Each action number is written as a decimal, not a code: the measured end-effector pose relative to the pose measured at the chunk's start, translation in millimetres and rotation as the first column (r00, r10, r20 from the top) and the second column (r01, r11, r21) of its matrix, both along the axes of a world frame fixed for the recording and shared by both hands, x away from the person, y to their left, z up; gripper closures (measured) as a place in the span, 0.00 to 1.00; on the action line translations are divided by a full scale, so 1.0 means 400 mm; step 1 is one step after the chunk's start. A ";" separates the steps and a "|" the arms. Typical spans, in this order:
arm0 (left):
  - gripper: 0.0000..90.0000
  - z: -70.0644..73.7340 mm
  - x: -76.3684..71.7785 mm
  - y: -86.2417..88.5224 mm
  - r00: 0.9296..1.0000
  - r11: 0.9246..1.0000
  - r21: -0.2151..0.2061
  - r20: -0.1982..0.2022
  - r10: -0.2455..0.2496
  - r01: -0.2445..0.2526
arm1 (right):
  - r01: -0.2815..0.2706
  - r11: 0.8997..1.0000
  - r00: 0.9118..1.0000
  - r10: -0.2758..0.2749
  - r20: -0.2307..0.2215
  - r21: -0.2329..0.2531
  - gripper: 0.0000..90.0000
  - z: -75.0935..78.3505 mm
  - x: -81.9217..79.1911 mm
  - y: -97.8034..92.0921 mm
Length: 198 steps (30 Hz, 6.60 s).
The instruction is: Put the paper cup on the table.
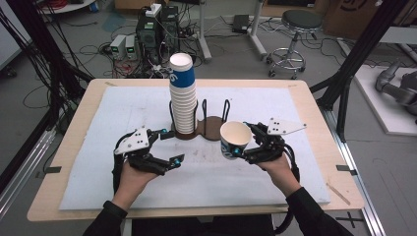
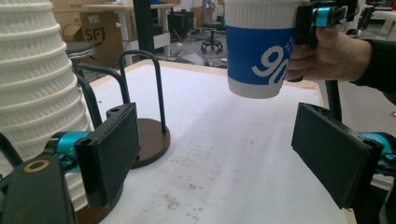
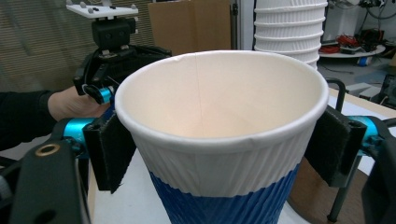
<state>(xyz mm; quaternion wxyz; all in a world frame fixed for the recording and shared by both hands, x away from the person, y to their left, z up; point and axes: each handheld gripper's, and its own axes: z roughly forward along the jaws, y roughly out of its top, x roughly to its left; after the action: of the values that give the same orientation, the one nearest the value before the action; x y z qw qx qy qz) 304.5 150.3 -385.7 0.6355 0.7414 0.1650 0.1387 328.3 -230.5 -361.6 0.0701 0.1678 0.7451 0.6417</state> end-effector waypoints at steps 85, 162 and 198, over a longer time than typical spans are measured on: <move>0.17 -0.021 -0.014 0.020 0.999 0.997 0.048 0.006 0.053 -0.053 | 0.379 0.925 0.925 -0.379 0.019 -0.002 0.23 0.011 0.170 -0.230; 0.17 -0.036 -0.015 0.003 1.000 0.997 0.079 -0.004 0.028 -0.027 | 0.651 0.733 0.738 -0.672 -0.062 -0.196 0.19 -0.203 0.289 -0.214; 0.17 -0.038 -0.007 -0.008 1.000 0.996 0.089 -0.015 0.024 -0.022 | 0.624 0.752 0.753 -0.651 -0.097 -0.212 0.16 -0.123 0.138 -0.248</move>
<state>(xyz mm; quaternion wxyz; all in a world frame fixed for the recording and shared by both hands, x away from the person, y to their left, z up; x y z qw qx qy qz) 301.8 146.9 -400.8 0.5989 0.7681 0.1723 0.1472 383.7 -329.5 -410.9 0.2370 0.4584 0.6966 0.4985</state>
